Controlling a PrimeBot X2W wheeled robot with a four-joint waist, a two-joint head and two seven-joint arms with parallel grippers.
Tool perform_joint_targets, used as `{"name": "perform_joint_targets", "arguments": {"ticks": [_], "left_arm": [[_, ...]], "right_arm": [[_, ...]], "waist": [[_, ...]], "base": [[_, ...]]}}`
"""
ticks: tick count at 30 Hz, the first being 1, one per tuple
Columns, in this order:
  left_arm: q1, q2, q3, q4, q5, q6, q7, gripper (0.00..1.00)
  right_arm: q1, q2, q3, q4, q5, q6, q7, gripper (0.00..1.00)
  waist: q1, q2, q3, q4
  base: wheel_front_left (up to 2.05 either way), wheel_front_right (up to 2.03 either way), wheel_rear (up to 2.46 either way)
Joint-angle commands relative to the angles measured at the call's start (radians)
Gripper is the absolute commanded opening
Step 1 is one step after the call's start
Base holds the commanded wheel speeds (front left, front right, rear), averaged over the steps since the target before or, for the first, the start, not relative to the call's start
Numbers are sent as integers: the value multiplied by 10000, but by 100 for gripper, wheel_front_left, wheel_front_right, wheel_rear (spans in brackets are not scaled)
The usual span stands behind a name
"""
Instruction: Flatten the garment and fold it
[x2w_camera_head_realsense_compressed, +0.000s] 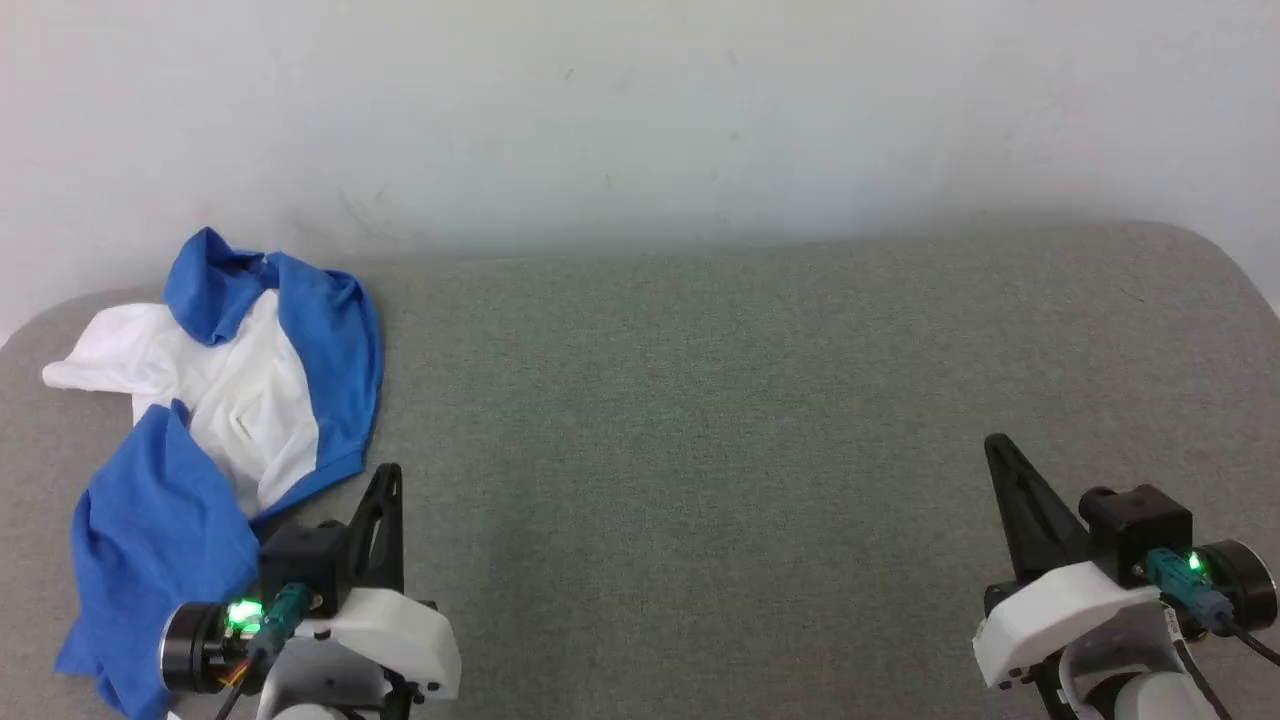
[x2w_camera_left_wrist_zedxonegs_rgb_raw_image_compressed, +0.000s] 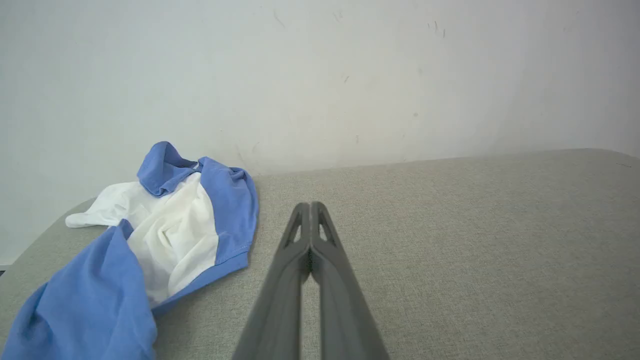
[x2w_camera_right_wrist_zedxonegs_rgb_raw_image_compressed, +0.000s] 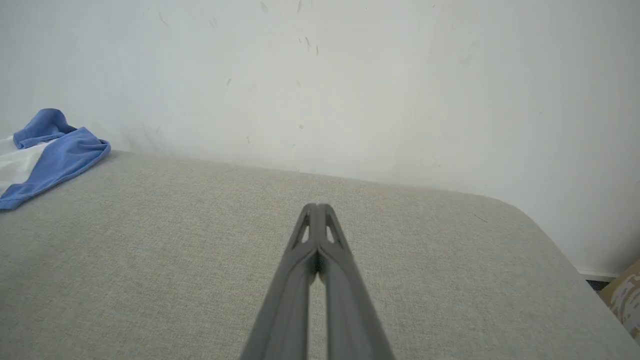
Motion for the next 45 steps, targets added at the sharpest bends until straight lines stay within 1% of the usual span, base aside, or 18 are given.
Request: {"name": "perform_joint_targets", "arguments": {"ticks": [1,17,18,35,45], "left_arm": [[-119,-24,-11,-45,37,66,1,0],[-119,-24,-11,-45,37,66,1,0],[0,0,-2,0,-1,0,0,100],[-55,-1,-152,140,-333,-38,-318,100],[-54,-3,-143,173,-625,-54,-526,100]], "right_arm": [[-84,26,-11,16,-74,-9,5,0],[-84,26,-11,16,-74,-9,5,0],[0,0,0,0,2,0,0,100],[53,0,-43,145,266,-1,-280,100],[98,2,-77,178,416,-2,-430,100]], "waist": [[0,-1,0,0],[0,-1,0,0],[0,-1,0,0],[0,-1,6,18],[0,-1,-13,248]], "base": [[0,0,0],[0,0,0],[0,0,0],[0,0,0],[0,0,0]]}}
